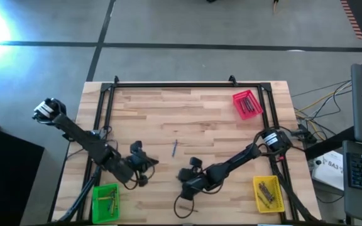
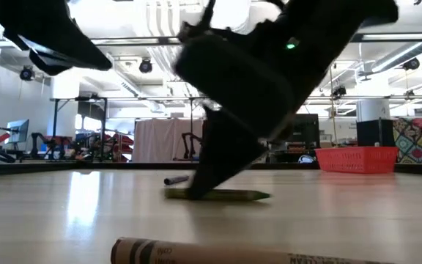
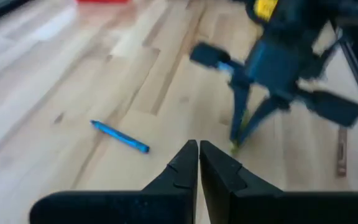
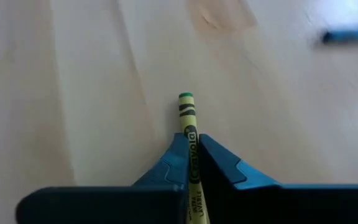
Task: Sort crayons
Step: Put the green crayon into the green bin
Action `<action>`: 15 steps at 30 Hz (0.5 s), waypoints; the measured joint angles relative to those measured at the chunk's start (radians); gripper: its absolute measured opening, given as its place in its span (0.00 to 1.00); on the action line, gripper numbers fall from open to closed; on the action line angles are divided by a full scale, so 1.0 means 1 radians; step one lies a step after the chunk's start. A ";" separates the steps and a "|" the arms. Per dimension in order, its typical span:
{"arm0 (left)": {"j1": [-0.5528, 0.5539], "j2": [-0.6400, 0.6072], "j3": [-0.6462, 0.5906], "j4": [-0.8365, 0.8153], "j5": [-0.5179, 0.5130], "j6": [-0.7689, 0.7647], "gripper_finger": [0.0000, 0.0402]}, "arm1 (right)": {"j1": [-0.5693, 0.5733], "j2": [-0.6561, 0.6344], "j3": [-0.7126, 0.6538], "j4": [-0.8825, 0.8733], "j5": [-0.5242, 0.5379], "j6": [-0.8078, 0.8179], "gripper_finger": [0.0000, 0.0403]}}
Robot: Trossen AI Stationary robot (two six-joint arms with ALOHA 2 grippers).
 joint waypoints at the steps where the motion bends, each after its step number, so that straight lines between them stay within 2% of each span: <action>1: 0.002 0.024 0.006 0.006 0.013 -0.005 0.00 | 0.005 -0.013 0.000 -0.041 -0.004 0.022 0.04; 7: 0.006 0.134 0.019 0.012 0.046 -0.026 0.00 | 0.081 -0.132 0.034 -0.371 -0.035 0.161 0.03; 13: 0.022 0.200 0.020 0.045 0.044 -0.059 0.00 | 0.163 -0.285 0.050 -0.704 -0.035 0.420 0.03; 15: 0.022 0.200 0.020 0.038 0.046 -0.068 0.00 | 0.197 -0.326 0.047 -0.798 -0.067 0.514 0.03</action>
